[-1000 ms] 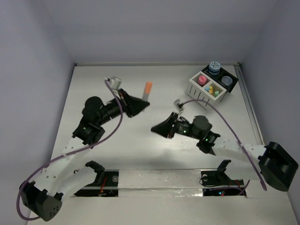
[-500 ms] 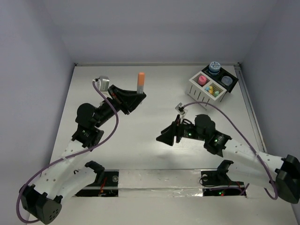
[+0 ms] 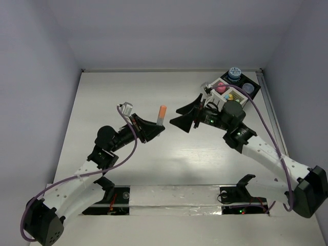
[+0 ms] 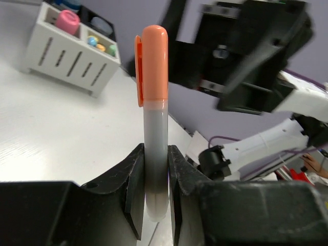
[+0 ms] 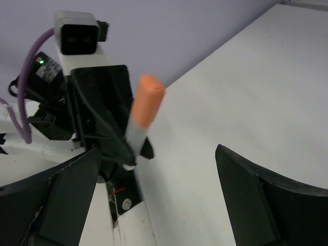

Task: Sort the stationery into containers
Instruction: Close the pen cap on the pen.

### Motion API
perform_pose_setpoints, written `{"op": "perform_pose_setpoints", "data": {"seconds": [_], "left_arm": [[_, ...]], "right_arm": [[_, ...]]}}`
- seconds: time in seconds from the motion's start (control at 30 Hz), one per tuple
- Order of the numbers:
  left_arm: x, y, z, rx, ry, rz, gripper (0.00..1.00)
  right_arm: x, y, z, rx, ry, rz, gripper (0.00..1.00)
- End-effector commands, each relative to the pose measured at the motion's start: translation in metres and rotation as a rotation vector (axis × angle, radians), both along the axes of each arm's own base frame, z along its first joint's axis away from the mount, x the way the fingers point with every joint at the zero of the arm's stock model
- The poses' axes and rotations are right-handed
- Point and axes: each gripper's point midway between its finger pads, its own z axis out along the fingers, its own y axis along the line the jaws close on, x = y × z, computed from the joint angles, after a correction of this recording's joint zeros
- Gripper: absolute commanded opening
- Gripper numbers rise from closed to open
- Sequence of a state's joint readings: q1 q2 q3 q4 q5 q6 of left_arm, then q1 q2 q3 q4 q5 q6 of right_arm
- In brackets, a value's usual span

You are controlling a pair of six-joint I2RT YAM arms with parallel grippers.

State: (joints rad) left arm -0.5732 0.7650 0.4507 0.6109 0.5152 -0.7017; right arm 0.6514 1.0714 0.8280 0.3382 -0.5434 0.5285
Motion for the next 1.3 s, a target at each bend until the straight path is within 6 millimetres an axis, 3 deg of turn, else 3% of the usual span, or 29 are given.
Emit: {"op": "perform_pose_setpoints", "data": {"seconds": [0.0, 0.2, 0.43, 0.77, 0.93, 1.1, 1.17, 1.2, 1.27], "left_arm": [[-0.022, -0.003, 0.033, -0.098, -0.119, -0.077, 0.00], [-0.025, -0.013, 0.029, -0.096, -0.105, -0.100, 0.00], [-0.022, -0.015, 0.031, -0.106, -0.098, -0.090, 0.00], [-0.027, -0.032, 0.025, -0.097, -0.079, -0.142, 0.00], [-0.026, -0.032, 0.027, -0.101, -0.081, -0.139, 0.00], [-0.028, -0.033, 0.029, -0.108, -0.084, -0.141, 0.00], [-0.027, -0.034, 0.031, -0.113, -0.086, -0.144, 0.00], [-0.027, -0.034, 0.031, -0.114, -0.087, -0.145, 0.00], [-0.027, -0.035, 0.032, -0.118, -0.089, -0.146, 0.00]], "right_arm": [[0.003, 0.011, 0.029, 0.084, -0.034, 0.082, 0.99], [-0.003, 0.022, 0.033, 0.119, -0.032, 0.178, 0.99], [-0.018, 0.020, 0.039, 0.117, -0.060, 0.243, 0.99], [0.000, 0.020, 0.061, 0.165, -0.112, 0.158, 0.92], [0.001, 0.022, 0.066, 0.193, -0.105, 0.169, 0.74], [0.001, 0.025, 0.057, 0.186, -0.077, 0.186, 0.50], [0.001, 0.025, 0.054, 0.182, -0.068, 0.186, 0.46], [0.001, 0.025, 0.053, 0.181, -0.067, 0.188, 0.30], [0.000, 0.025, 0.052, 0.180, -0.061, 0.189, 0.24]]}}
